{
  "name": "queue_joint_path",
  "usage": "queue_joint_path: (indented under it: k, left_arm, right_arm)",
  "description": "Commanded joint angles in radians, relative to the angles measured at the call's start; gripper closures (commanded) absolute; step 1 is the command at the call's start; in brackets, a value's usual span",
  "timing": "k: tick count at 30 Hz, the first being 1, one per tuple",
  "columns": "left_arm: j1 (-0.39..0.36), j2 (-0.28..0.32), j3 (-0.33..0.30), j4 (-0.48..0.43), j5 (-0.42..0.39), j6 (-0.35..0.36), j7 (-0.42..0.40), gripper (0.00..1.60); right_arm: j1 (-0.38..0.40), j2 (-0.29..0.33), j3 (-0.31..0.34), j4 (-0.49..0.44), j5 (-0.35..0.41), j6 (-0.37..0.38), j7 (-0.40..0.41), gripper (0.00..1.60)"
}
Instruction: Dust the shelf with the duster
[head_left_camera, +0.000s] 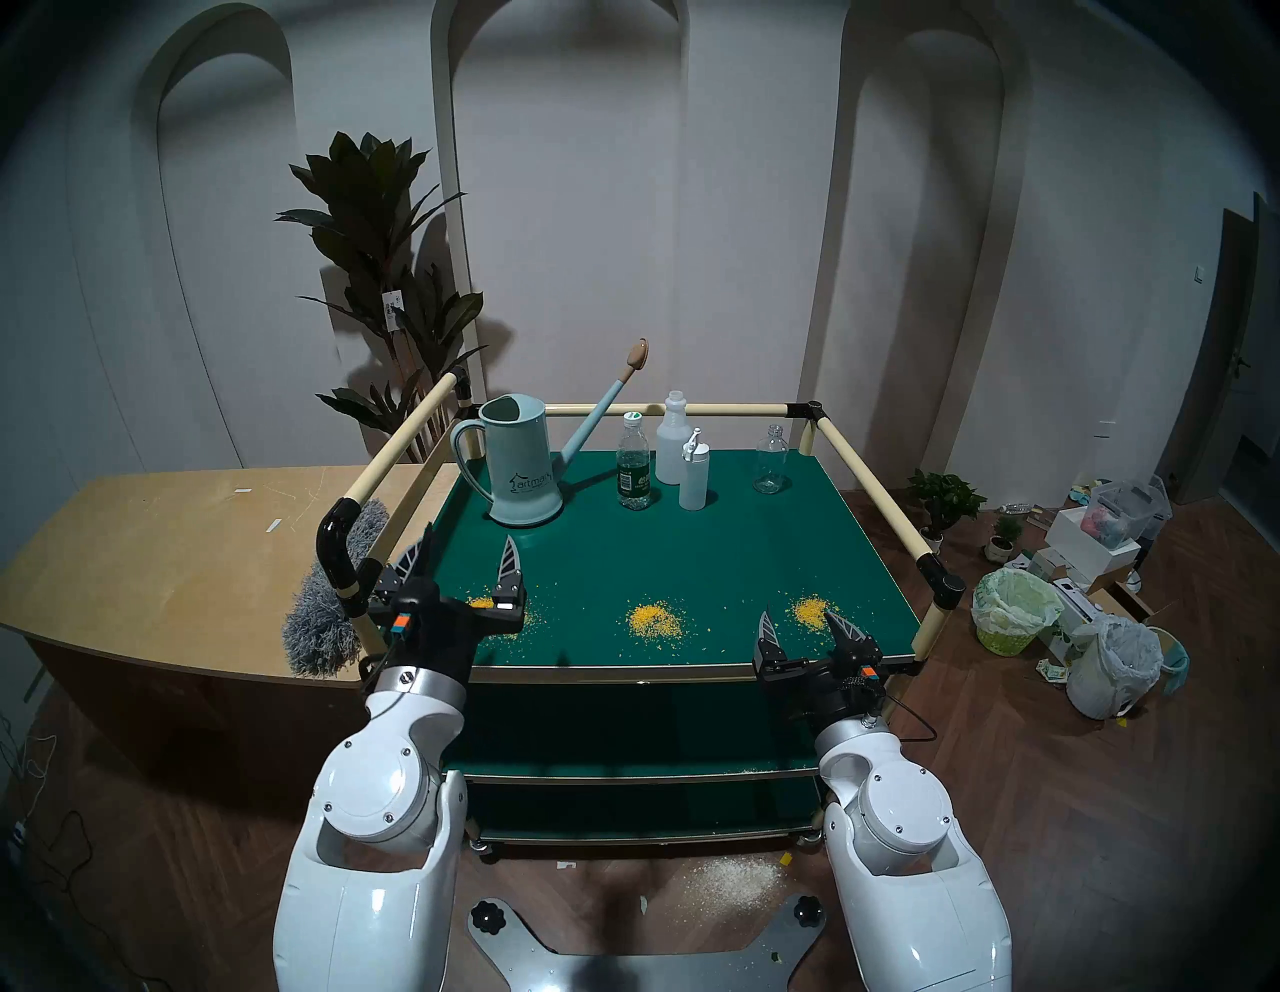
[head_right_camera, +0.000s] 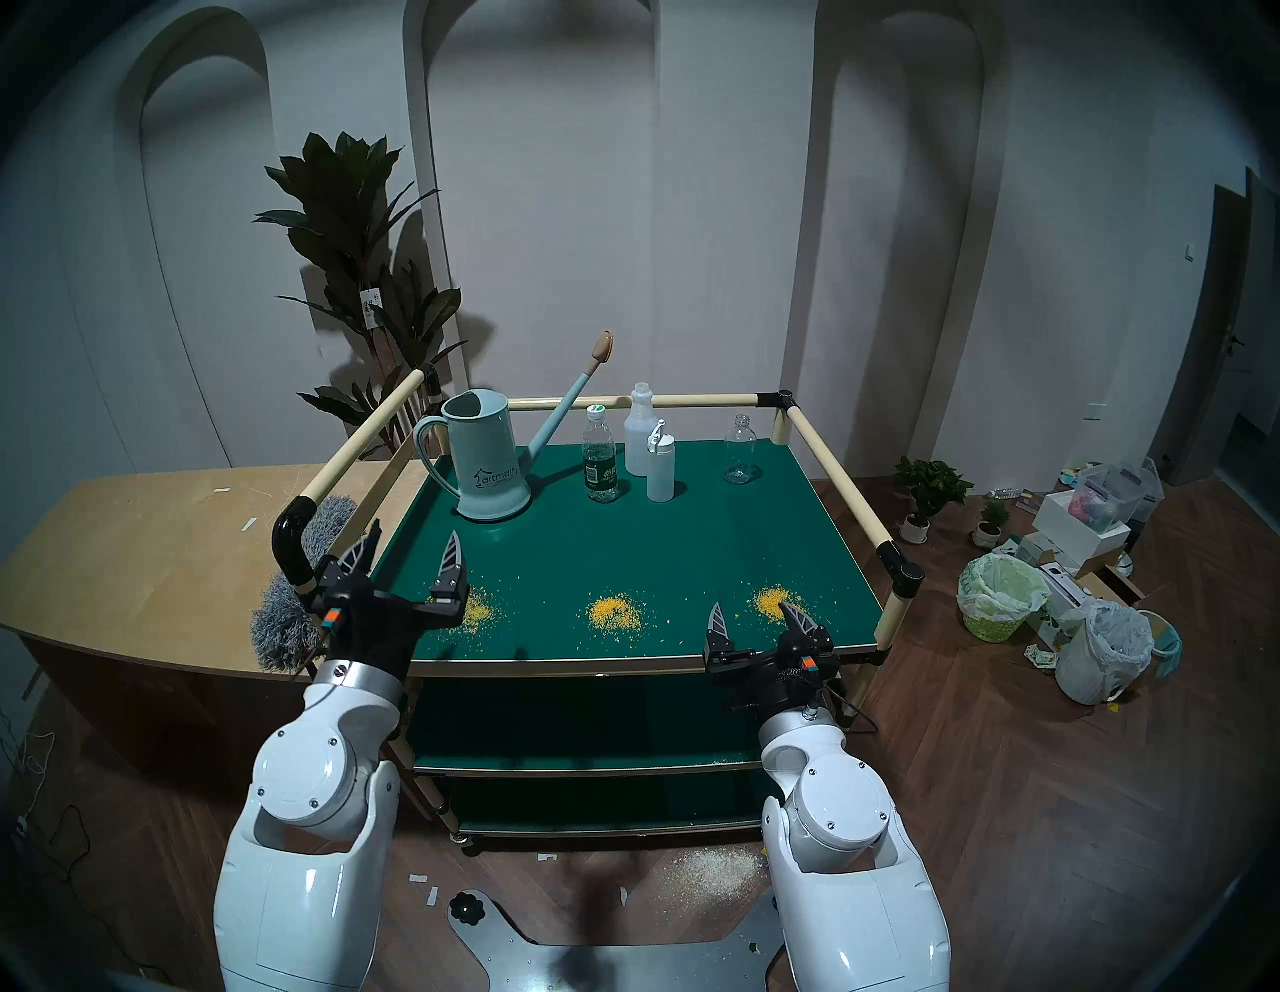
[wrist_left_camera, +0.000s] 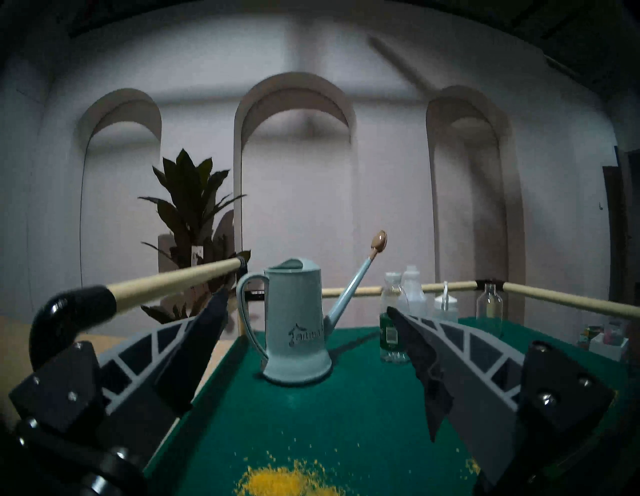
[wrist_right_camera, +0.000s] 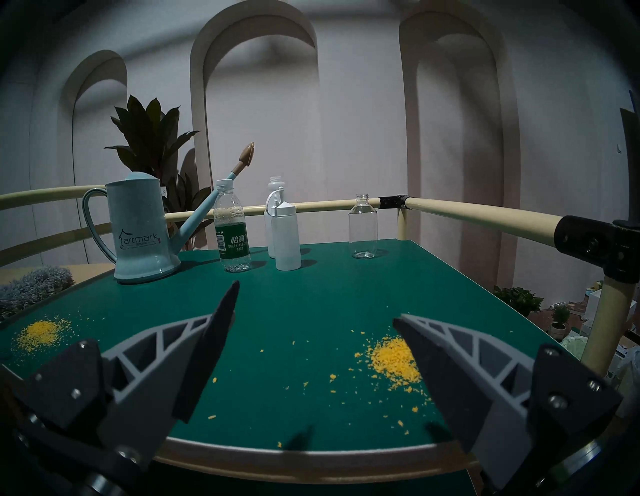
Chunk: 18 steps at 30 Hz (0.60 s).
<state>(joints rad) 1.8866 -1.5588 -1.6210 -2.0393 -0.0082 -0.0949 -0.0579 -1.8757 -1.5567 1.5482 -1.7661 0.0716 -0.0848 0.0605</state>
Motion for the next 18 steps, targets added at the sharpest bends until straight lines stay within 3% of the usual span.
queue_joint_path:
  k: [1, 10, 18]
  left_arm:
    - [-0.057, 0.008, -0.034, -0.118, -0.02, -0.018, 0.001, 0.0]
    - [-0.043, 0.043, -0.139, -0.229, -0.067, 0.019, -0.019, 0.0]
    - [0.028, 0.077, -0.318, -0.341, -0.089, 0.123, 0.006, 0.0]
  right_arm:
    - [0.012, 0.004, -0.004, -0.024, 0.004, -0.007, 0.011, 0.0]
    - [0.017, 0.006, -0.015, -0.018, 0.013, -0.004, 0.028, 0.0]
    - [0.018, 0.011, -0.03, -0.017, 0.022, -0.005, 0.043, 0.0]
